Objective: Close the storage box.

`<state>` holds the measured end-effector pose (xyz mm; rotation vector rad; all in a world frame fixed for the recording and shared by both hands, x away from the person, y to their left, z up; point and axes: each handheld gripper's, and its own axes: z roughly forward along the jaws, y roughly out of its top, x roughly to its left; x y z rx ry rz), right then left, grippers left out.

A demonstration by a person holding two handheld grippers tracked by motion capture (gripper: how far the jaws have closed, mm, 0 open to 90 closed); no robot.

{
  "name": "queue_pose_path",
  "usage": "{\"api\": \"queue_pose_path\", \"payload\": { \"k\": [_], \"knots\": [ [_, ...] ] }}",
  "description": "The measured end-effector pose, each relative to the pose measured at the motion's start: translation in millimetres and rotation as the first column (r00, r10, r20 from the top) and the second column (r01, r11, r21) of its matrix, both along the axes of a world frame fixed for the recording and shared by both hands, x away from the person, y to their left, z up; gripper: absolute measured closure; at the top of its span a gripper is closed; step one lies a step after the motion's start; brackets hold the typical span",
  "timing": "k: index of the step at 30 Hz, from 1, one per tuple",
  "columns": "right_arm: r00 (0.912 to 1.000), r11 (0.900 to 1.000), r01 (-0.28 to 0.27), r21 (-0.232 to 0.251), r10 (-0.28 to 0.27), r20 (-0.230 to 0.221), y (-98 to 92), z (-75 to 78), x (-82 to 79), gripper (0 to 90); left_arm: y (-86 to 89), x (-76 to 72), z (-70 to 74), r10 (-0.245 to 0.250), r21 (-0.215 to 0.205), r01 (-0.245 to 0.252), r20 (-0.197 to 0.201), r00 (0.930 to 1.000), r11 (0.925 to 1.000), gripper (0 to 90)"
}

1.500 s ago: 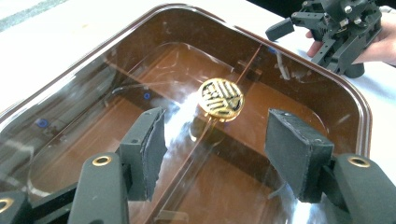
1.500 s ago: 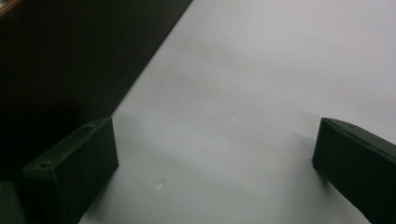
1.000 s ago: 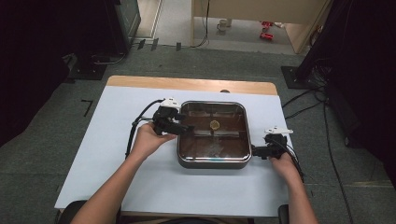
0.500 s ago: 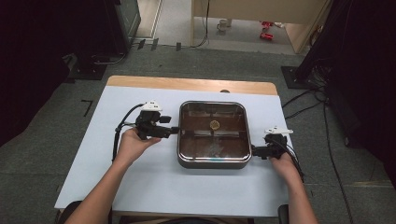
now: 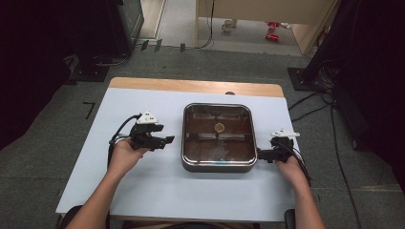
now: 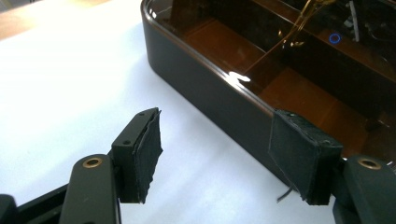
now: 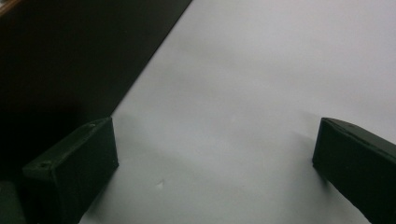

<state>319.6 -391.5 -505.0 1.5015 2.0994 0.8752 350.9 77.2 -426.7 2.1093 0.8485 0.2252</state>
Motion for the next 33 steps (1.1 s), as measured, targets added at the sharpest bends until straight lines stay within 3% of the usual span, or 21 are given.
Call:
{"api": "queue_pose_path", "payload": {
  "k": [3, 8, 17, 22, 26, 31, 33],
  "knots": [
    [1.0, 1.0, 0.0, 0.0, 0.0, 0.0, 0.0, 0.0, 0.0, 0.0, 4.1, -2.1, -6.6, 0.013, -0.035, -0.014, -0.027, 0.9996, 0.9993, 33.2],
    [1.0, 1.0, 0.0, 0.0, 0.0, 0.0, 0.0, 0.0, 0.0, 0.0, 6.3, -8.4, -18.8, 0.021, 0.005, -0.021, -0.019, 0.9996, 0.9998, 27.1],
    [1.0, 1.0, 0.0, 0.0, 0.0, 0.0, 0.1, 0.0, 0.0, 0.0, 10.5, -11.5, -39.7, 0.008, 0.029, -0.005, -0.083, 0.9965, 0.9996, 26.6],
    [1.0, 1.0, 0.001, 0.0, -0.001, 0.0, 0.1, 0.1, 0.0, 0.0, 9.4, -3.8, -55.5, 0.004, 0.11, 0.008, -0.106, 0.9944, 0.9938, 27.1],
    [1.0, 1.0, 0.001, 0.001, -0.001, -0.001, 0.1, 0.1, 0.0, 0.0, 12.2, 0.5, -57.9, 0.011, 0.085, -0.001, -0.111, 0.9938, 0.9964, 27.3],
    [1.0, 1.0, 0.001, 0.001, -0.001, -0.001, 0.1, 0.1, 0.1, 0.0, 5.7, -3.9, -61.0, -0.008, 0.132, 0.016, -0.06, 0.9982, 0.9911, 22.4],
    [1.0, 1.0, 0.001, 0.0, -0.001, 0.0, 0.1, 0.0, 0.1, 0.0, 1.6, -10.1, -65.1, -0.028, 0.168, 0.027, 0.0, 0.9996, 0.9853, 17.6]
  ]
}}
